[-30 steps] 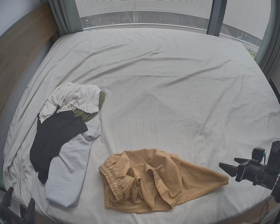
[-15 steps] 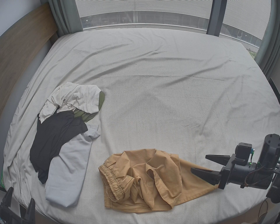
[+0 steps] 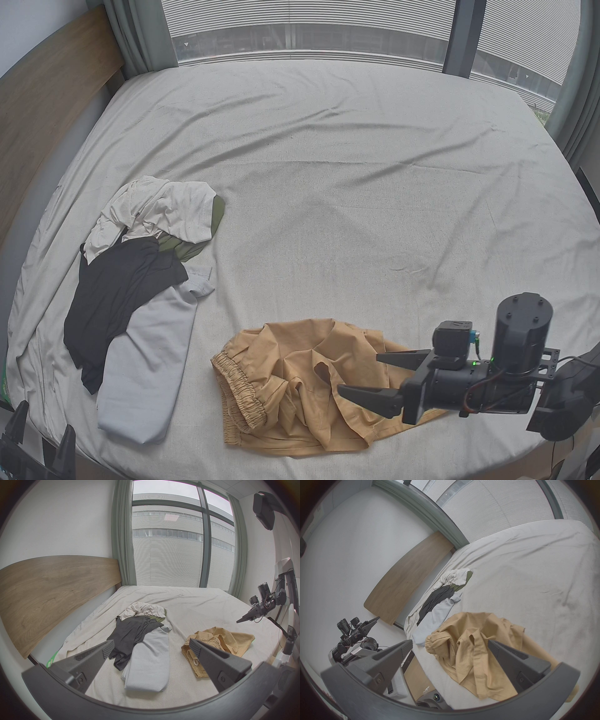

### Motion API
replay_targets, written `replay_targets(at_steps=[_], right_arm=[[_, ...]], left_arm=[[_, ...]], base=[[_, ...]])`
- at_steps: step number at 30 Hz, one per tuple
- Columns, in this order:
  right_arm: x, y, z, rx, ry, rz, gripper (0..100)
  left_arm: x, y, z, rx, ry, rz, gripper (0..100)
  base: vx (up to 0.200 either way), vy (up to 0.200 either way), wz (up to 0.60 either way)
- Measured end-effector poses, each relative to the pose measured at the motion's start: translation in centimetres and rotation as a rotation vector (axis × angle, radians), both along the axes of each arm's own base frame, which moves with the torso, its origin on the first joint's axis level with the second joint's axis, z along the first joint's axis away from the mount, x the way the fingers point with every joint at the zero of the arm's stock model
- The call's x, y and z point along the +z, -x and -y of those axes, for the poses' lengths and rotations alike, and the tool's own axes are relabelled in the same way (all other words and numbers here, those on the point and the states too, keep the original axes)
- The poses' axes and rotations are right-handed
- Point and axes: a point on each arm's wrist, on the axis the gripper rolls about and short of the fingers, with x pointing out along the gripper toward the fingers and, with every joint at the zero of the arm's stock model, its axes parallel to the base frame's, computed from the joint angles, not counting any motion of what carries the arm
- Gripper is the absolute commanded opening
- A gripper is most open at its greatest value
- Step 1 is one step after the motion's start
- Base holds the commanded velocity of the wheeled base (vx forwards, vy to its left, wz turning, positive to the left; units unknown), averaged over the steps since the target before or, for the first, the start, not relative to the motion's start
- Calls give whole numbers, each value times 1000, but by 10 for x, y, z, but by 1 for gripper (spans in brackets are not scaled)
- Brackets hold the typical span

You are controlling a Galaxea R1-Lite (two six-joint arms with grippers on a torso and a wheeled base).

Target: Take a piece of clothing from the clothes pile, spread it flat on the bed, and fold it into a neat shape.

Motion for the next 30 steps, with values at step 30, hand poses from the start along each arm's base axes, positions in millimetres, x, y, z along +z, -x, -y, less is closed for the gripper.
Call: replay_targets(at_steps=[30], right_arm=[[-56,-27,-54,69,94,-108,100]], left_arm=[[0,0,0,0,3,-1,100]], base=[[0,0,0]])
